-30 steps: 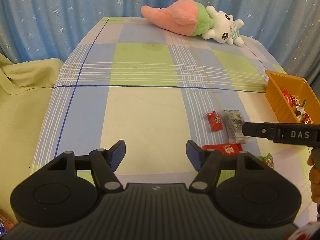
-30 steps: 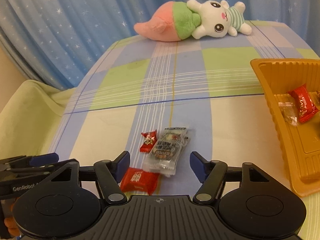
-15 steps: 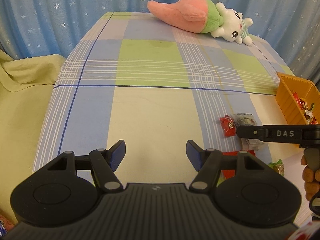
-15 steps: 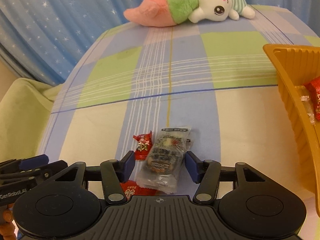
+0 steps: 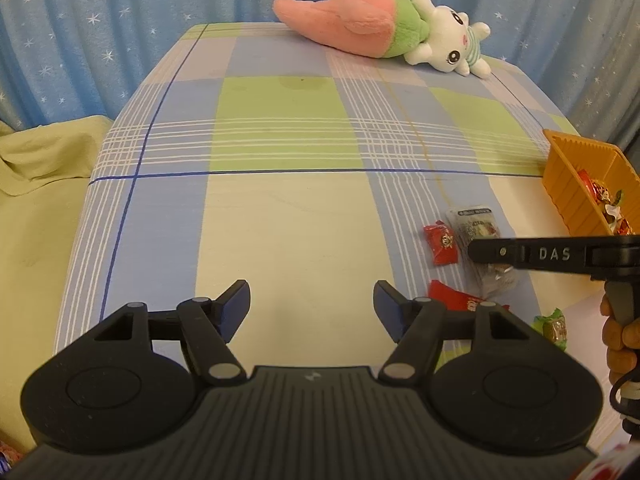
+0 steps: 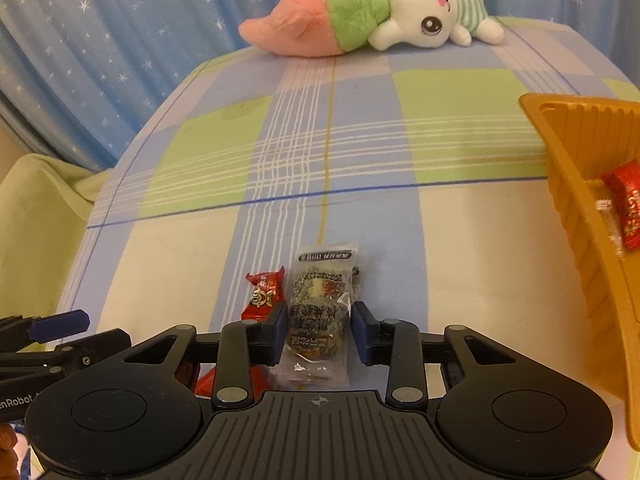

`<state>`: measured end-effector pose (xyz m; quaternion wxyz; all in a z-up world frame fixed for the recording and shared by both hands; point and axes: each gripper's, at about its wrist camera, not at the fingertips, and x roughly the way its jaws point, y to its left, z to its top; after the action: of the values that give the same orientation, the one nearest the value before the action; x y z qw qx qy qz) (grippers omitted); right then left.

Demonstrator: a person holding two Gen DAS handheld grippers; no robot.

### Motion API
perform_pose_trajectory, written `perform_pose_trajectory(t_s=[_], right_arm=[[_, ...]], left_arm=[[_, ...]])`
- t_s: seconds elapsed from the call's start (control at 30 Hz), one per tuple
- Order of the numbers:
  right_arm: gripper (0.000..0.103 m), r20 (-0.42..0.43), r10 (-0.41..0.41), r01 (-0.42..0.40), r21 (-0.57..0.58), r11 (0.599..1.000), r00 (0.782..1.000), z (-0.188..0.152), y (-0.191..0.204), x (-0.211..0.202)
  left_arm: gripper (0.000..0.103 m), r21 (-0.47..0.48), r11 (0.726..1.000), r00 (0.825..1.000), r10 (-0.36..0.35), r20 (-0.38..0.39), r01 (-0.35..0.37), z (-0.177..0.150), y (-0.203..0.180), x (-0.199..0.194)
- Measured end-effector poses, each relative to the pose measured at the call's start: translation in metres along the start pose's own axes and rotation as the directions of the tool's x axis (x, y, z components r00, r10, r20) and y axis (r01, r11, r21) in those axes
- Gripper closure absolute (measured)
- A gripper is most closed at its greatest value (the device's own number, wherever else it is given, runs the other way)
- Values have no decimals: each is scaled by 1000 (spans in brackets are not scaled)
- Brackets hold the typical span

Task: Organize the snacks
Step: 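Grasp the clear snack packet with the right tool while the left tool grasps the large red packet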

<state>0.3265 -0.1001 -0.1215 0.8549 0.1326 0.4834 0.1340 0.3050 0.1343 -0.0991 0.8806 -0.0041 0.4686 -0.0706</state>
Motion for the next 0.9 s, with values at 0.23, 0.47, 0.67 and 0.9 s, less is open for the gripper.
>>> perform_pose_trajectory(t_s=[0.23,0.47,0.67,0.9], right_arm=[[70,69,-5,4,19,1000,998,2,-11,-27],[70,118,11,-19,67,998,993,-8,-23,-64],[70,141,8,-22,97,995,990,-23,-33,-91],[70,167,-11,-13,138,990,986,-38,-45,-118]], left_arm=[[37,32,998,999,-51,-17,51,-1,-18,2],[37,94,976,979,-194,-56,199,-9,-51,-6],[37,80,964,965,-244,-98,252,-13,-67,2],[37,33,968,963,-243,-113,248,-8,-76,20]])
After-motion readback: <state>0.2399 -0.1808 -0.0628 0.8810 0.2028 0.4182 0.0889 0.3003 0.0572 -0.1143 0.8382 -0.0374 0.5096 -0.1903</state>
